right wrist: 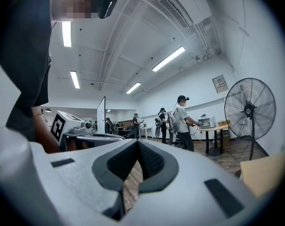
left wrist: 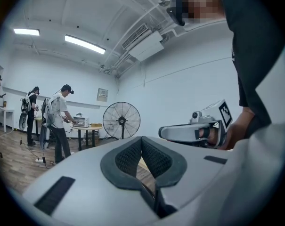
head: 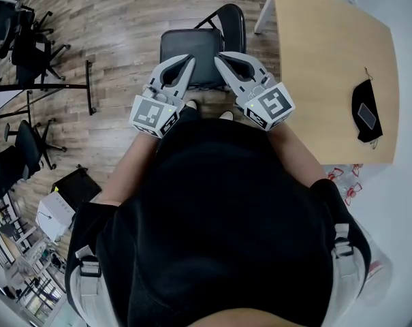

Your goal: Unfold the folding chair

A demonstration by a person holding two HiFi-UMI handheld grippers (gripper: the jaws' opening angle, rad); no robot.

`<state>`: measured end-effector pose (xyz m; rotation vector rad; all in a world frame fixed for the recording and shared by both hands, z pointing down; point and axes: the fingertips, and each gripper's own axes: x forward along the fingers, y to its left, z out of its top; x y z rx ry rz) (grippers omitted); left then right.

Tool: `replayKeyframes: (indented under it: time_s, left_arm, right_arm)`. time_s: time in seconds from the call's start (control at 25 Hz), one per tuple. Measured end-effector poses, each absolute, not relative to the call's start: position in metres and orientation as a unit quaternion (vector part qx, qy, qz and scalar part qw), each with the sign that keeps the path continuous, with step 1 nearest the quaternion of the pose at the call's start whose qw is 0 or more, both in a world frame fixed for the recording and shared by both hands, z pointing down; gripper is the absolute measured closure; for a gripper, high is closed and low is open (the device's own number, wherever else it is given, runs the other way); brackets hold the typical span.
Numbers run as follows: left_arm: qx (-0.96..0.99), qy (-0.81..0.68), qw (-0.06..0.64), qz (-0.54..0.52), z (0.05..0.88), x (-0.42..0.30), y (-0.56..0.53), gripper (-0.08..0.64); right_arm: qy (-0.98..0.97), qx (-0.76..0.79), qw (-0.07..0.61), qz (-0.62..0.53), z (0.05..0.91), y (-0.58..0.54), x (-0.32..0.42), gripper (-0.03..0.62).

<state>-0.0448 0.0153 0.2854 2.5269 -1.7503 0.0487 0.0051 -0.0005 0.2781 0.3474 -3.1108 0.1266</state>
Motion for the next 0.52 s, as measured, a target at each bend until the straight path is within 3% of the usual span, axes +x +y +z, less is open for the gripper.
replayKeyframes:
  time_s: [0.52]
  left_arm:
    - [0.820, -0.571, 0.035, 0.018, 0.2838, -0.0425, 0.0198, 0.565]
  right_arm:
    - [-0.993, 0.109, -0.001, 0.043, 0.2765, 0.0045, 0.0075, 0.592]
